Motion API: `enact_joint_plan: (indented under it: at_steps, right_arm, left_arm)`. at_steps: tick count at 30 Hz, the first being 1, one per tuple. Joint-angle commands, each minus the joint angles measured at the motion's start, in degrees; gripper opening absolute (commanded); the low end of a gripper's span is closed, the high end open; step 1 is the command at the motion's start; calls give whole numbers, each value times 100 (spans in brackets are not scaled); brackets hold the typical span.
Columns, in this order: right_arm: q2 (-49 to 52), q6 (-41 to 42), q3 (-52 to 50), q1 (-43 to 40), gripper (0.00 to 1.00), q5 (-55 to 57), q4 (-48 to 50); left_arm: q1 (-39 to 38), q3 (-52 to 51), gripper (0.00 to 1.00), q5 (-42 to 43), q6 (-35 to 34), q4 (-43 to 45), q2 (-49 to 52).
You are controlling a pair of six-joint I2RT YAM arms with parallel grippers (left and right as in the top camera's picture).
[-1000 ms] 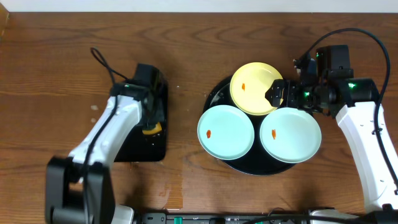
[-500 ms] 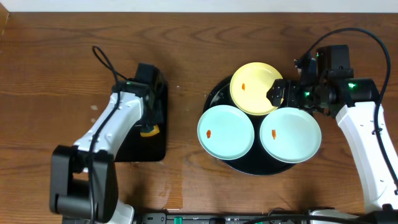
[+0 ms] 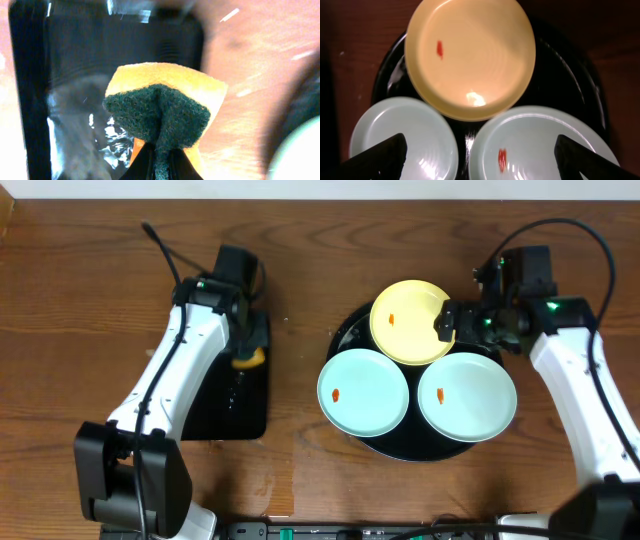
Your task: Clean dirty plates on tray and stack at the side
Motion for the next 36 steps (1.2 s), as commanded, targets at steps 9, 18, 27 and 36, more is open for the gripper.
enact_joint_plan:
  at_steps: [9,18,27,36]
  right_arm:
    - [1263,-197,-2,-337,55,269,841]
    - [2046,-372,-2,-579,43,70,1335]
    - [2153,-374,-2,-562,27,20,1812]
    - [2527,-334,-2,-507,10,15,1897]
  left_arm:
    - [-1322,833,7,798,-450,1668,94]
    - [-2070,1644,7,1106,-490,2245,1231]
    - [-2417,2223,7,1224,-614,2406,2328]
    - [-2487,2221,7,1274,-706,2509,2531]
